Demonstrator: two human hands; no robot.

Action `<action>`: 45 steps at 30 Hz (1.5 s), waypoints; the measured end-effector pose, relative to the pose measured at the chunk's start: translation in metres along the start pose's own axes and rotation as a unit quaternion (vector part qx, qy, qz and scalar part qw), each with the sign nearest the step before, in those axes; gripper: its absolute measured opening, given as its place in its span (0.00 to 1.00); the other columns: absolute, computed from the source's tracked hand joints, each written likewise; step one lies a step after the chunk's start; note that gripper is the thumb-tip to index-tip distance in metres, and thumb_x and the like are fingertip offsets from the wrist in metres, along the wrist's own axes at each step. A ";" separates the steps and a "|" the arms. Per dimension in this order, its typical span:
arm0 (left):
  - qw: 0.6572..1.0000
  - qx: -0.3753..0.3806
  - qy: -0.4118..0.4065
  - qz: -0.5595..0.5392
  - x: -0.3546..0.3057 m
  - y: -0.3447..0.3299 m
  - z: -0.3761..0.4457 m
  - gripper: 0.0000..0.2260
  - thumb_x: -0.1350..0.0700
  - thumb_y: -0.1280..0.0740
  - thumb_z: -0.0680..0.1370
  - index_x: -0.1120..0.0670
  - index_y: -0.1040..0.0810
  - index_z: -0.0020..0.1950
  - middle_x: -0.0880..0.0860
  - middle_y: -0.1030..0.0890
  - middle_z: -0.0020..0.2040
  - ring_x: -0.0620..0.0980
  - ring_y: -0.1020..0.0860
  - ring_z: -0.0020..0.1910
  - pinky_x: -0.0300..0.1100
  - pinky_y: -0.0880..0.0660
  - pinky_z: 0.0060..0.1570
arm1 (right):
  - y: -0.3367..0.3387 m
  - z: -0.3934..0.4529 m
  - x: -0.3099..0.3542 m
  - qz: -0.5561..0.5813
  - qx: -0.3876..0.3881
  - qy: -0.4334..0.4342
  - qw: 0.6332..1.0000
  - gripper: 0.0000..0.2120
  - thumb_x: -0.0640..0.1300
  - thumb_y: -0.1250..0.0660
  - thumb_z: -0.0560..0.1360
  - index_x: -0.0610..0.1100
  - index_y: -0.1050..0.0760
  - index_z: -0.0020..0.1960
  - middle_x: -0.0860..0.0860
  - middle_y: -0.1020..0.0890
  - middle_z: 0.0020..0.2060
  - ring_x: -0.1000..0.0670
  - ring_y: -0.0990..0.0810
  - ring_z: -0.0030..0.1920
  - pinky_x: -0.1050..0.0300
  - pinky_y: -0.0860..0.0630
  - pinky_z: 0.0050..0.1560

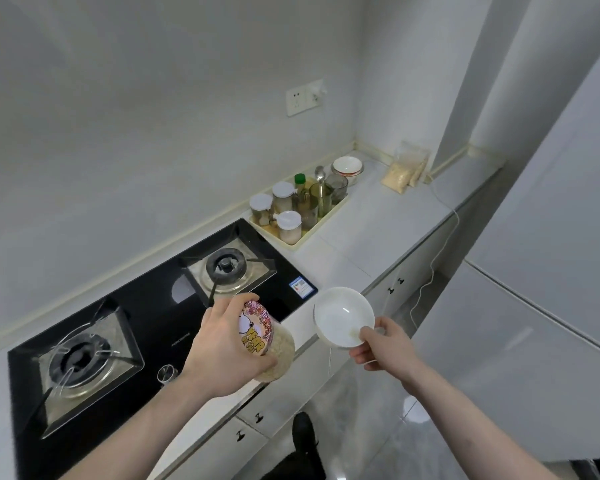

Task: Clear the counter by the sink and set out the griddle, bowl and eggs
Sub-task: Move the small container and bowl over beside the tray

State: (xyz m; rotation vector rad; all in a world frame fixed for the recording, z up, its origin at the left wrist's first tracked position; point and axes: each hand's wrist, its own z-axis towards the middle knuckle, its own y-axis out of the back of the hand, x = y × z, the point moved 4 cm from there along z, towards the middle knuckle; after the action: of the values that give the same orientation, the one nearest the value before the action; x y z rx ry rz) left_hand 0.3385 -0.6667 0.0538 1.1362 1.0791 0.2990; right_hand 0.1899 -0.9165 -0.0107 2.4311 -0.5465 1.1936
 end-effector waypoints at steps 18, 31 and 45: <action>0.996 0.074 -0.054 0.021 -0.033 -0.048 0.223 0.46 0.37 0.23 0.58 0.37 0.41 0.73 0.39 0.37 0.62 0.47 0.34 0.62 0.45 0.25 0.62 | 0.070 0.155 0.076 -0.002 -0.092 -0.024 0.995 0.12 0.42 0.38 0.77 0.37 0.30 0.58 0.42 0.13 0.36 0.46 0.17 0.33 0.53 0.25 0.36; 0.996 0.090 -0.005 0.020 -0.046 -0.088 0.308 0.46 0.37 0.24 0.61 0.39 0.41 0.75 0.40 0.37 0.66 0.48 0.35 0.68 0.46 0.24 0.64 | 0.110 0.289 0.154 -0.029 -0.079 -0.035 0.996 0.12 0.42 0.40 0.80 0.39 0.30 0.61 0.42 0.12 0.40 0.47 0.15 0.38 0.51 0.17 0.43; 0.988 0.026 0.150 0.022 -0.074 -0.148 0.363 0.45 0.37 0.25 0.59 0.38 0.39 0.74 0.41 0.36 0.63 0.48 0.34 0.65 0.44 0.23 0.60 | 0.157 0.510 0.276 -0.049 -0.044 -0.004 0.998 0.09 0.40 0.40 0.76 0.38 0.24 0.42 0.42 0.17 0.34 0.45 0.23 0.31 0.56 0.30 0.34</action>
State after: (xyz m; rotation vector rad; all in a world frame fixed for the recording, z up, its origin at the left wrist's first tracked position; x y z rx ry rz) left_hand 0.5516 -0.9935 -0.0267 1.1875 1.3321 0.4909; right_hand 0.6042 -1.3494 -0.0530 2.3602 -0.4669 1.0978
